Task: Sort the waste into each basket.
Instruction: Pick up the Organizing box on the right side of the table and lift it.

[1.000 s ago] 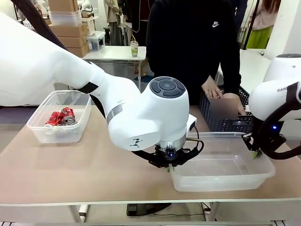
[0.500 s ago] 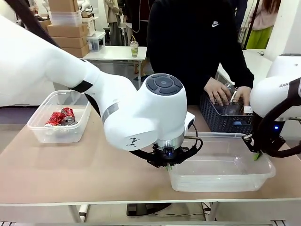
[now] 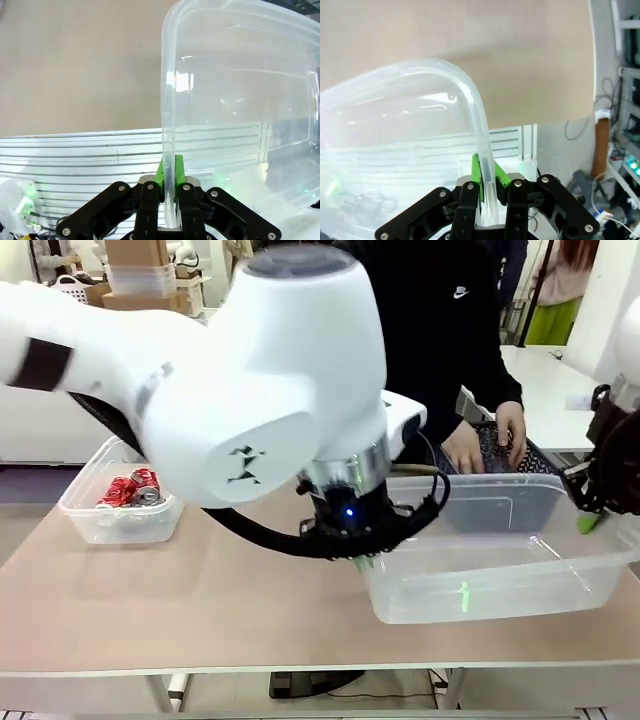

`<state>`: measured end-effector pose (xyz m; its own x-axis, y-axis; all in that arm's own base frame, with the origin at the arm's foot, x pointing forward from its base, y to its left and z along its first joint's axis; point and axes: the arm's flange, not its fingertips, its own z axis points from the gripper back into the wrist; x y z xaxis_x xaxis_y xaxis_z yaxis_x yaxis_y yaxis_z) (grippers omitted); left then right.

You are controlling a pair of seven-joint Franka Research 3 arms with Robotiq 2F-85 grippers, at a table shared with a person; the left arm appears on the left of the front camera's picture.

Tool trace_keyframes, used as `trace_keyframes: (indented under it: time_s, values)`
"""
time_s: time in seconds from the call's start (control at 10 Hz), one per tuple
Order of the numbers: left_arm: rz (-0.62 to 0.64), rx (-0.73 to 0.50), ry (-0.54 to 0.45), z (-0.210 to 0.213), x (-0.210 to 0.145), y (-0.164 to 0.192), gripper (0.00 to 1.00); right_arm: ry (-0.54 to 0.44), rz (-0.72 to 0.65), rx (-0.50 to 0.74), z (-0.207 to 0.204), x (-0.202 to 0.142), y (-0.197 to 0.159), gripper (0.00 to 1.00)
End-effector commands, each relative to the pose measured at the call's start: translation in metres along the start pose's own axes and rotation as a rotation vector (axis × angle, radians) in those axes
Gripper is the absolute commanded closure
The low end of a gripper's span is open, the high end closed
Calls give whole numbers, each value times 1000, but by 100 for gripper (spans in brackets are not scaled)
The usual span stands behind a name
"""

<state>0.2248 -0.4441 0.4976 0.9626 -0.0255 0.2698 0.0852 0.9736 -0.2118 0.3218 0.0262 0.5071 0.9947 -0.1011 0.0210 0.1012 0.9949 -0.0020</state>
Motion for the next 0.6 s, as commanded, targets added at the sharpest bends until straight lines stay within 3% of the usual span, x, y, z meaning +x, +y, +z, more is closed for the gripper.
trace_keyframes:
  time_s: [0.0, 0.1, 0.2, 0.3, 0.5]
  values:
    - [31, 20, 23, -43, 1, -2, 100, 70, -10, -32, -50, 26, -3, 100]
    - [31, 20, 23, -43, 1, -2, 100, 70, -10, -32, -50, 26, -3, 100]
    - [31, 20, 23, -43, 1, -2, 100, 34, 0, -6, -16, 3, 0, 95]
    - [23, 20, 30, -32, 3, 3, 95, -14, 51, -48, -16, 9, 15, 95]
    - [46, 132, -82, -8, 30, 36, 95, -116, 154, -105, 0, 32, 49, 95]
